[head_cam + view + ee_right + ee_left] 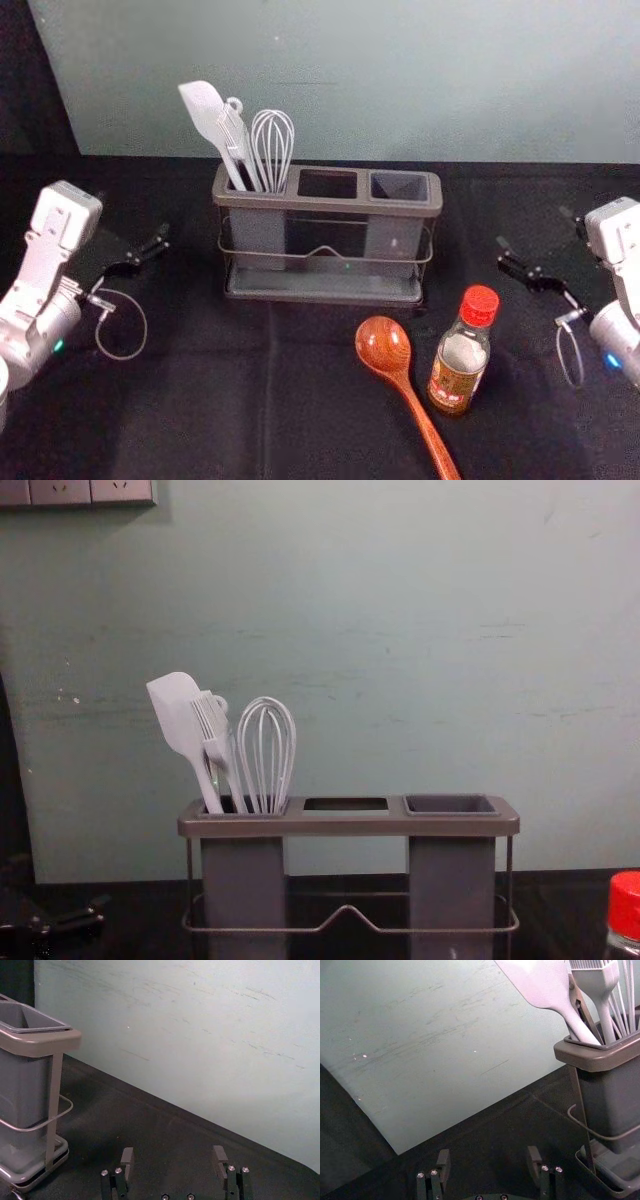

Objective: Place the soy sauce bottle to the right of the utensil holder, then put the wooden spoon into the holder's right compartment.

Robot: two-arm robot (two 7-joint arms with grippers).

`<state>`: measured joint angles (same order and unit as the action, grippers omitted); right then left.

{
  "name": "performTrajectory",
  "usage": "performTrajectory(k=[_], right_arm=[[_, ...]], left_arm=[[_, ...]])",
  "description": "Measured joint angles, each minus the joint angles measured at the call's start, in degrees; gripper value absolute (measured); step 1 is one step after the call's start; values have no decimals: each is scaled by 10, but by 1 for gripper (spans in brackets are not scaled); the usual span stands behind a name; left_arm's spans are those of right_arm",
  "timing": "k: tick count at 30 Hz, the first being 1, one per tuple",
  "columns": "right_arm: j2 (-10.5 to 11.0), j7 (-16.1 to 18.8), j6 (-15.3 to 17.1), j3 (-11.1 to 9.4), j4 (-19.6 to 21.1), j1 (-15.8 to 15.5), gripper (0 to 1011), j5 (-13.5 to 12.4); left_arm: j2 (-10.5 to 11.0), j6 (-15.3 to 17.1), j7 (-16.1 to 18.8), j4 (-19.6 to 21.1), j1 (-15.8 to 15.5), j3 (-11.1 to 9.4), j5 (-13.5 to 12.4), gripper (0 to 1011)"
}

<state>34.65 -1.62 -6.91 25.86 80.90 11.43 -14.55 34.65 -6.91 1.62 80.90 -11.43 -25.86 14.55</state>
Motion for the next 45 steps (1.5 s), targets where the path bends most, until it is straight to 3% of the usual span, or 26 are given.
performTrajectory(k=[21, 30, 38, 44, 45], right_arm=[[0, 0, 0, 0, 0, 0, 1003, 0], [20, 4, -4, -21, 42, -36, 1003, 8], [57, 38, -27, -59, 105, -102, 1003, -28], [88, 83, -46, -98, 153, -161, 1002, -90], [88, 83, -46, -98, 153, -161, 1002, -90]], left_arm=[[0, 0, 0, 0, 0, 0, 0, 1005], [0, 0, 0, 0, 0, 0, 0, 1005], [0, 0, 0, 0, 0, 0, 0, 1005], [0, 0, 0, 0, 0, 0, 0, 1005], [0, 0, 0, 0, 0, 0, 0, 1005]])
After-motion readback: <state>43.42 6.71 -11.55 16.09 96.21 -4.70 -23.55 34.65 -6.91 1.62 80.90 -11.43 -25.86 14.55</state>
